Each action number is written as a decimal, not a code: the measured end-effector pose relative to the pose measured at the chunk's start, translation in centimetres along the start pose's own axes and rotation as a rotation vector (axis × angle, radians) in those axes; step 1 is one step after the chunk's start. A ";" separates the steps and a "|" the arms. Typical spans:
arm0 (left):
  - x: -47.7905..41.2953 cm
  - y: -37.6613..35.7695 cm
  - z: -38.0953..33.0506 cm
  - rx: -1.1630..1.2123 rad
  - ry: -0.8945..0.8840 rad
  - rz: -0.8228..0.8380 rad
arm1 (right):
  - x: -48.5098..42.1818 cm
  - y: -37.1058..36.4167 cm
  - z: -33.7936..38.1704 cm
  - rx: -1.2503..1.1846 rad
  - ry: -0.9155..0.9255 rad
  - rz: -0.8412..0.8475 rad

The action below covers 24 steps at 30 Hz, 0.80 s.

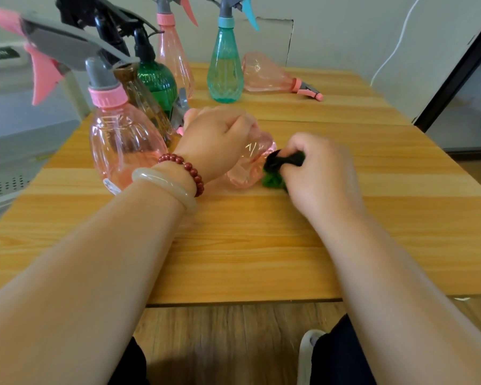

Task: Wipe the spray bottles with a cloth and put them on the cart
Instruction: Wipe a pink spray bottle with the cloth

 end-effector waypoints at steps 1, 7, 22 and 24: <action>0.1 -0.1 0.0 -0.007 -0.003 0.009 | -0.3 0.6 -0.1 0.001 0.010 -0.079; 0.7 -0.1 -0.2 -0.009 -0.015 0.004 | -0.5 0.4 -1.3 0.146 -0.103 0.139; 1.5 1.1 -0.5 0.150 -0.111 -0.188 | 0.1 -0.3 1.1 -0.110 0.015 0.178; 2.1 1.5 -0.5 0.053 -0.088 -0.294 | 0.0 -0.2 1.0 -0.131 0.000 0.176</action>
Point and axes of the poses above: each hand's wrist, its own x-axis away from the middle knuckle, its own y-axis out of the back of the hand, z = x × y, the point moved 2 cm from there along -x, towards the middle knuckle
